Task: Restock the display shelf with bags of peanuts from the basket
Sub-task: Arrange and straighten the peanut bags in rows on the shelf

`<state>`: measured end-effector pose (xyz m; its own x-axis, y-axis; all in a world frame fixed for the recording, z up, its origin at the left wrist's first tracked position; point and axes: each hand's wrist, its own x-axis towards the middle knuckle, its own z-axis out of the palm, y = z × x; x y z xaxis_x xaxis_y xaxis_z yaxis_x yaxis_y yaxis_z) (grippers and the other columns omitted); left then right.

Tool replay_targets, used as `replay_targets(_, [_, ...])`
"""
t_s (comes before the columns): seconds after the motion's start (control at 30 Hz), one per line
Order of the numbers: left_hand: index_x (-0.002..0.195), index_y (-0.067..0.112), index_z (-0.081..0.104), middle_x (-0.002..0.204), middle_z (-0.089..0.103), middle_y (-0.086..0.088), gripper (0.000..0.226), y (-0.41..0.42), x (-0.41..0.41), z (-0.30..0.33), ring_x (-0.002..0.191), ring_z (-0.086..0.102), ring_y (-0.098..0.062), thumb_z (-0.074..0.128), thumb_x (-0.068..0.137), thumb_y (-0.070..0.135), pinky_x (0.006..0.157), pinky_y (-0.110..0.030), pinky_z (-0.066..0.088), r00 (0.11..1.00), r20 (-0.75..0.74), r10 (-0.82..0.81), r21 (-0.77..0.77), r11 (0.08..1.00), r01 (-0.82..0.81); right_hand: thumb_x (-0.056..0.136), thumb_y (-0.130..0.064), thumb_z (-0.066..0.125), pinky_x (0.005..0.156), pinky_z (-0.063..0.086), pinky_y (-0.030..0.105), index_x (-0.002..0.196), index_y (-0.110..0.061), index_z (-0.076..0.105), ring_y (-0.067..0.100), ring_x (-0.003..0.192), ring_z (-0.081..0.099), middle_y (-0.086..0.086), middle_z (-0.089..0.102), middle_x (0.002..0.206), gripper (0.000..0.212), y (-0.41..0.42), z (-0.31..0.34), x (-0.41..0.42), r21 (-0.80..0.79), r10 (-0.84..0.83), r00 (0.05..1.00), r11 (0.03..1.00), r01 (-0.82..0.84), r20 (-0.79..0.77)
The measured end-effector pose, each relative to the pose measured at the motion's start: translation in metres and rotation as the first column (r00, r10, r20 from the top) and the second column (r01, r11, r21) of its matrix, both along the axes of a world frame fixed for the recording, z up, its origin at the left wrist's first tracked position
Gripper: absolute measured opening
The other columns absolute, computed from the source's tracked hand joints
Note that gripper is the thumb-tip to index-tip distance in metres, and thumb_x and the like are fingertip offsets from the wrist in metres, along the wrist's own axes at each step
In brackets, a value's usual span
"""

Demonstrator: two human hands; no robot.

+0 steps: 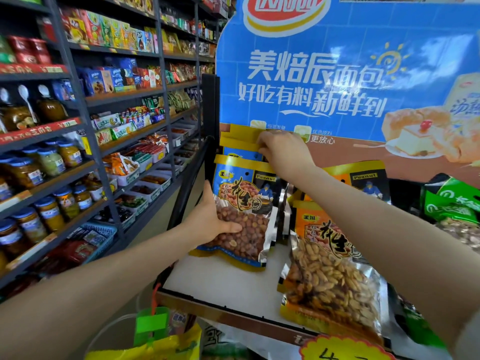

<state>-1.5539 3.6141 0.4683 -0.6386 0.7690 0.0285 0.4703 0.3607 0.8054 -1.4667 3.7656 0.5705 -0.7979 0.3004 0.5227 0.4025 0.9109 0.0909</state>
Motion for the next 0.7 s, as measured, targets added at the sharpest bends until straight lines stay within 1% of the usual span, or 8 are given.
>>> replay_targets(0.13, [0.146,0.013,-0.017,0.155,0.018,-0.001,0.121,0.000,0.001,0.006,0.140,0.023,-0.019,0.078,0.072,0.024,0.110,-0.030,0.022,1.000,-0.022,-0.007,0.007,1.000,0.007,0.092,-0.017,0.049,0.087,0.040,0.039,0.109,-0.006,0.058,0.033,0.111,0.053,0.014,0.062,0.114,0.021,-0.003,0.005,-0.010,0.006,-0.046,0.999,0.999,0.046,-0.012])
replay_targets(0.23, [0.147,0.016,-0.013,0.154,0.022,0.000,0.119,0.000,0.000,-0.001,0.138,0.027,-0.019,0.079,0.071,0.024,0.111,-0.032,0.023,1.000,0.011,-0.007,0.032,0.999,0.007,0.092,-0.024,0.052,0.086,0.042,0.042,0.119,-0.007,0.052,0.034,0.114,0.049,0.015,0.054,0.120,0.031,-0.002,0.007,-0.007,0.041,-0.070,0.997,0.997,0.071,-0.034])
replay_targets(0.3, [0.147,0.020,-0.014,0.153,0.024,0.000,0.122,0.000,-0.002,-0.006,0.138,0.027,-0.019,0.080,0.069,0.023,0.113,-0.036,0.022,0.998,0.056,-0.009,0.050,0.999,0.006,0.095,-0.025,0.046,0.088,0.039,0.044,0.127,-0.013,0.050,0.035,0.116,0.045,0.014,0.053,0.124,0.035,0.002,0.009,-0.004,0.099,-0.038,0.996,0.994,0.047,-0.086])
replay_targets(0.37, [0.146,0.024,-0.014,0.153,0.023,0.001,0.124,0.001,-0.004,-0.008,0.138,0.027,-0.019,0.081,0.067,0.023,0.115,-0.040,0.022,0.996,0.082,-0.015,0.062,0.998,0.010,0.098,-0.022,0.040,0.090,0.037,0.044,0.130,-0.018,0.051,0.035,0.115,0.046,0.013,0.055,0.124,0.034,0.007,0.011,-0.005,0.101,-0.019,0.993,0.994,0.030,-0.113])
replay_targets(0.47, [0.146,0.030,-0.012,0.153,0.022,0.007,0.127,0.001,-0.002,-0.008,0.138,0.027,-0.016,0.084,0.063,0.024,0.115,-0.045,0.023,0.996,0.088,-0.033,0.087,0.996,0.026,0.096,-0.013,0.044,0.083,0.040,0.040,0.124,-0.019,0.055,0.034,0.111,0.050,0.012,0.055,0.120,0.031,0.012,0.014,-0.010,0.052,-0.013,0.994,0.998,0.019,-0.111])
replay_targets(0.57, [0.147,0.027,-0.011,0.150,0.024,0.010,0.123,0.003,-0.001,-0.008,0.135,0.029,-0.015,0.082,0.067,0.020,0.111,-0.038,0.025,0.992,0.117,-0.048,0.099,0.994,0.037,0.090,-0.003,0.046,0.067,0.035,0.033,0.119,-0.019,0.053,0.034,0.100,0.055,0.010,0.053,0.118,0.033,0.011,0.013,-0.011,0.051,0.001,0.994,0.999,0.005,-0.108])
replay_targets(0.63, [0.147,0.024,-0.010,0.152,0.023,0.007,0.119,0.004,0.000,-0.009,0.137,0.027,-0.016,0.080,0.070,0.018,0.109,-0.035,0.025,0.992,0.116,-0.053,0.106,0.994,0.040,0.090,-0.002,0.045,0.064,0.031,0.032,0.114,-0.017,0.052,0.033,0.091,0.055,0.010,0.051,0.118,0.030,0.008,0.013,-0.010,0.052,-0.006,0.992,0.999,0.013,-0.122])
replay_targets(0.7, [0.148,0.024,-0.009,0.153,0.022,0.006,0.118,0.004,0.000,-0.011,0.137,0.026,-0.016,0.079,0.070,0.018,0.108,-0.033,0.026,0.992,0.116,-0.055,0.116,0.992,0.041,0.092,-0.007,0.044,0.064,0.029,0.032,0.108,-0.015,0.054,0.032,0.088,0.053,0.010,0.049,0.119,0.020,0.005,0.015,-0.010,0.058,-0.013,0.992,0.998,0.021,-0.128])
